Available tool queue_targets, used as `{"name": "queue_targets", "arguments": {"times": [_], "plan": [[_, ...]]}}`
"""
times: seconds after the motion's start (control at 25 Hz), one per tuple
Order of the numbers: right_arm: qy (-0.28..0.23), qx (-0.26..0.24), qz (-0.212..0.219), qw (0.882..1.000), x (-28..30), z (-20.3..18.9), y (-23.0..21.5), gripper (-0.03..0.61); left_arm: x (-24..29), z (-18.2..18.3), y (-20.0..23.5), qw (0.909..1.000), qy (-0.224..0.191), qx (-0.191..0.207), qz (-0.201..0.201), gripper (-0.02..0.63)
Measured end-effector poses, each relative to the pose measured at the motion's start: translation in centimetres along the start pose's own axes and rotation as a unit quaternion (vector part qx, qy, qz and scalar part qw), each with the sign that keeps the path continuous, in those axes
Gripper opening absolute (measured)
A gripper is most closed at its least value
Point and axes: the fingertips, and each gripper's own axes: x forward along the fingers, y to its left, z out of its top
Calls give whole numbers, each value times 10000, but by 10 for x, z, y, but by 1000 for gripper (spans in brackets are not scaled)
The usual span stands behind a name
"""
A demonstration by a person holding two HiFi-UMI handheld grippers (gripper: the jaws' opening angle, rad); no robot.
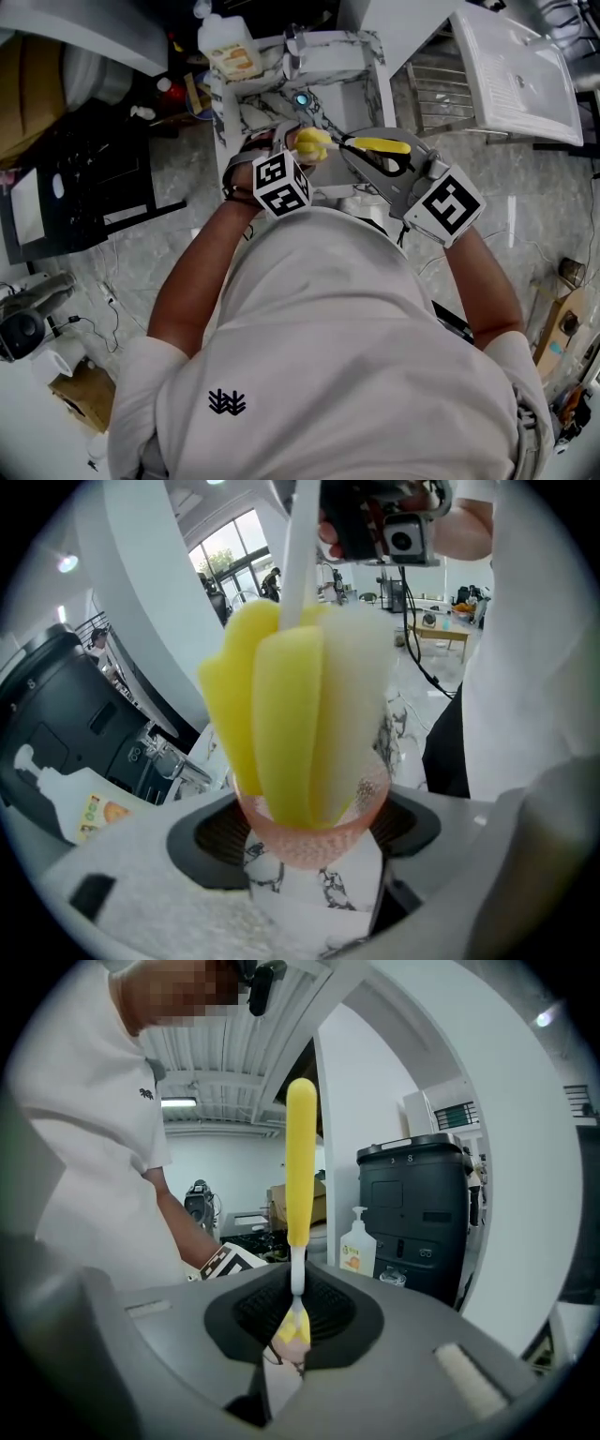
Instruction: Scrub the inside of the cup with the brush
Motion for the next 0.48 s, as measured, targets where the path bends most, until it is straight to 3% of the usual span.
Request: {"name": "queue_targets", "arguments": {"times": [0.2,0.48], "plan": [[72,41,-98,9999,-4,-8,-6,41,-7,7,8,9989,-267,-370,47,377],[256,-364,-100,9990,19,-24,1,41,-13,24,8,9983,-453,-348,89,377]]}}
